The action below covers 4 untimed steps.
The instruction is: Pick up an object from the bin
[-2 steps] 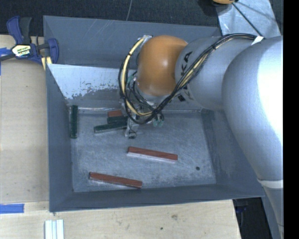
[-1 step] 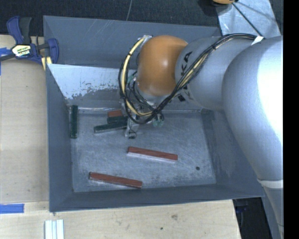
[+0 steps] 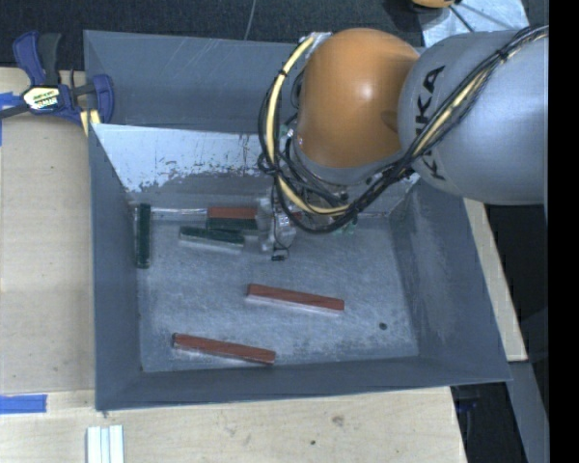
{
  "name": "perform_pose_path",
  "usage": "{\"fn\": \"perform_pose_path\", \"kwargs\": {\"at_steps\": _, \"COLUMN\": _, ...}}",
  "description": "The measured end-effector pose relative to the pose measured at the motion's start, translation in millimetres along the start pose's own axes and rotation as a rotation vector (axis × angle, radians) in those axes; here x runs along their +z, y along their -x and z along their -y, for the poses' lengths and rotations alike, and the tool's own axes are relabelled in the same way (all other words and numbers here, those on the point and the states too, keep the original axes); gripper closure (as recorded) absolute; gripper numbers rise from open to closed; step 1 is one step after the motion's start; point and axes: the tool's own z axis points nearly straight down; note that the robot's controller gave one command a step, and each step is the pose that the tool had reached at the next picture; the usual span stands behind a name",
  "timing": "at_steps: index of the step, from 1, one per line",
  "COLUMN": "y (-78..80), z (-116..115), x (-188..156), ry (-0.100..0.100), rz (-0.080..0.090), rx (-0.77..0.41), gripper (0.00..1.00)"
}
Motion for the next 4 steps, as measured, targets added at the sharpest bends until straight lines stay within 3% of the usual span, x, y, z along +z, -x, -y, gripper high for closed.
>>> {"fn": "perform_pose_path", "kwargs": {"at_steps": 1, "y": -0.2, "z": 0.1, "x": 0.3, "ry": 0.000, "rz": -0.001, "rx": 0.001, "gripper": 0.00}}
{"fn": "perform_pose_path", "kwargs": {"at_steps": 2, "y": -0.2, "z": 0.1, "x": 0.4, "ry": 0.000, "rz": -0.001, "rx": 0.001, "gripper": 0.00}}
{"fn": "perform_pose_path", "kwargs": {"at_steps": 3, "y": -47.0, "z": 19.6, "x": 129.5, "ry": 0.001, "rz": -0.001, "rx": 0.170, "gripper": 1.00}}
{"fn": "perform_pose_path", "kwargs": {"at_steps": 4, "y": -47.0, "z": 19.6, "x": 129.5, "ry": 0.001, "rz": -0.001, "rx": 0.170, "gripper": 1.00}}
